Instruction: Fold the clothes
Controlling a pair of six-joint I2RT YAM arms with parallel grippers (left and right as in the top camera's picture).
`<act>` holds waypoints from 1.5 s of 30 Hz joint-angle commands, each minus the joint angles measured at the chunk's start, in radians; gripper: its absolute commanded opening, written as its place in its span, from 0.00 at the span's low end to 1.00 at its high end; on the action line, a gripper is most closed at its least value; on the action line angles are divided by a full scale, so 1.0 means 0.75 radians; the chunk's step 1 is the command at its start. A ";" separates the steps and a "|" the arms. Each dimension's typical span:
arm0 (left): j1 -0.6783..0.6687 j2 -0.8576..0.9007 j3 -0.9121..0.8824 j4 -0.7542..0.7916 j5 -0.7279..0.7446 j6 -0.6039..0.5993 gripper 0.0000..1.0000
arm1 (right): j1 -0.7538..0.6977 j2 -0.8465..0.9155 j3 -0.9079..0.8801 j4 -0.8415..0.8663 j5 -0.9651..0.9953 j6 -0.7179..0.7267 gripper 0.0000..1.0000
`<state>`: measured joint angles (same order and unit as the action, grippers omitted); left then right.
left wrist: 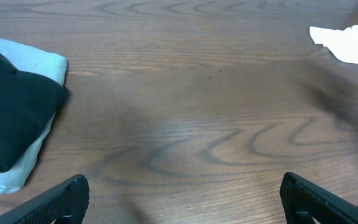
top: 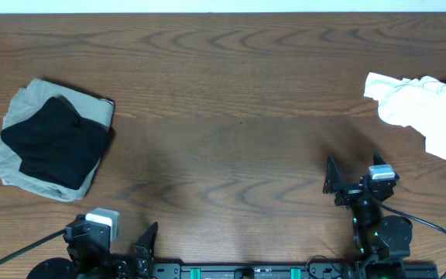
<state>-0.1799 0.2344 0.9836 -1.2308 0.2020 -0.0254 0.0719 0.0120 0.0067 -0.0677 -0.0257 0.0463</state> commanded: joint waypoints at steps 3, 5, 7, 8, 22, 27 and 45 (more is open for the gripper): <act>-0.006 -0.004 -0.006 0.000 -0.011 -0.001 0.98 | -0.010 -0.009 -0.002 -0.007 0.015 -0.003 0.99; 0.018 -0.009 -0.009 -0.001 -0.011 -0.002 0.98 | -0.010 -0.009 -0.002 -0.007 0.015 -0.003 0.99; 0.091 -0.018 -0.012 0.001 -0.012 -0.001 0.98 | -0.010 -0.009 -0.002 -0.007 0.015 -0.003 0.99; 0.141 -0.018 -0.012 0.002 -0.012 -0.001 0.98 | -0.010 -0.009 -0.002 -0.007 0.015 -0.003 0.99; 0.386 -0.022 -0.224 0.246 -0.044 0.024 0.98 | -0.010 -0.009 -0.002 -0.007 0.015 -0.003 0.99; 0.340 -0.107 -0.477 0.422 -0.046 0.023 0.98 | -0.010 -0.009 -0.002 -0.007 0.015 -0.003 0.99; 0.275 -0.310 -1.190 1.499 -0.046 0.009 0.98 | -0.010 -0.009 -0.002 -0.007 0.015 -0.003 0.99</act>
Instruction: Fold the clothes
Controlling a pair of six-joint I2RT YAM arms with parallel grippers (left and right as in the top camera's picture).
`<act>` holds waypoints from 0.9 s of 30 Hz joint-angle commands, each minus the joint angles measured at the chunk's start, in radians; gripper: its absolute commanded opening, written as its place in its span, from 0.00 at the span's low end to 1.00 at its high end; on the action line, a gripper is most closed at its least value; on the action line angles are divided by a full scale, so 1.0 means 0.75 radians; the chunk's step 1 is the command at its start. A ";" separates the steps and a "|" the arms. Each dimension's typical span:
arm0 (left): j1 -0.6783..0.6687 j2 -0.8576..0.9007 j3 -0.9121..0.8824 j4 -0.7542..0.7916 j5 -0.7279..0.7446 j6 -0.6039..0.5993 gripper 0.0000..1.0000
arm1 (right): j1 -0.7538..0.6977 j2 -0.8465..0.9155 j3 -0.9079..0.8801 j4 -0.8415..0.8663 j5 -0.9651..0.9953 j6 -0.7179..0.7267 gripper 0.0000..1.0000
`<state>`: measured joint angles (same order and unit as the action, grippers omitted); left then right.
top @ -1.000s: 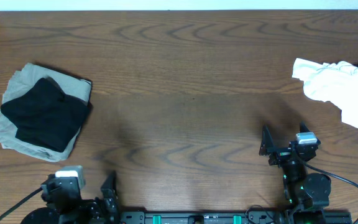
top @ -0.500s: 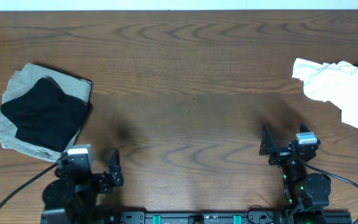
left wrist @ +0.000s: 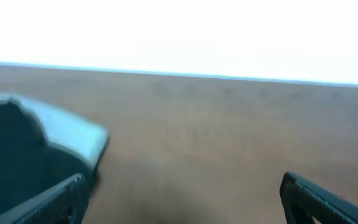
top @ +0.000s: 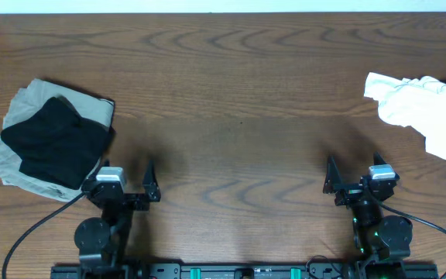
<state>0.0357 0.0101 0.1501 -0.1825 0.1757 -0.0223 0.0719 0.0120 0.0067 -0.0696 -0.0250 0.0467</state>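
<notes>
A folded stack lies at the table's left: a black garment (top: 53, 143) on top of a beige one (top: 22, 105). In the blurred left wrist view the black garment (left wrist: 11, 146) and beige garment (left wrist: 73, 134) sit at the left. A crumpled white pile of clothes (top: 424, 112) rests at the right edge. My left gripper (top: 124, 186) stands open just right of the stack's near corner, and the wrist view shows the left gripper (left wrist: 182, 202) holding nothing. My right gripper (top: 355, 172) is open and empty near the front right, short of the white pile.
The brown wooden table (top: 231, 93) stretches between the two piles. Its far edge (left wrist: 229, 78) meets a bright white background. Cables and the arm bases run along the front edge (top: 231, 271).
My left arm has moved from the front-left edge forward to beside the stack's near right corner. Its wrist camera now looks out level across the table. The right arm has not moved.
</notes>
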 commanded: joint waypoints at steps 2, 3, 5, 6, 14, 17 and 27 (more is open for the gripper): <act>-0.012 -0.011 -0.138 0.194 -0.011 0.005 0.98 | -0.010 -0.009 -0.002 -0.005 0.014 -0.004 0.99; -0.012 -0.011 -0.168 0.217 -0.011 0.005 0.98 | -0.010 -0.009 -0.002 -0.005 0.014 -0.004 0.99; -0.012 -0.012 -0.193 0.166 -0.013 0.005 0.98 | -0.010 -0.009 -0.002 -0.005 0.014 -0.004 0.99; -0.012 -0.012 -0.195 0.179 -0.011 0.005 0.98 | -0.010 -0.009 -0.002 -0.005 0.014 -0.004 0.99; -0.012 -0.012 -0.195 0.175 -0.011 0.005 0.98 | -0.010 -0.009 -0.002 -0.005 0.014 -0.004 0.99; -0.012 -0.012 -0.195 0.175 -0.011 0.005 0.98 | -0.010 -0.009 -0.002 -0.005 0.014 -0.004 0.99; -0.018 -0.012 -0.195 0.175 -0.011 0.005 0.98 | -0.010 -0.009 -0.002 -0.005 0.014 -0.004 0.99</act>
<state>0.0307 0.0109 0.0280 -0.0299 0.1688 -0.0235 0.0719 0.0116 0.0067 -0.0689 -0.0250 0.0467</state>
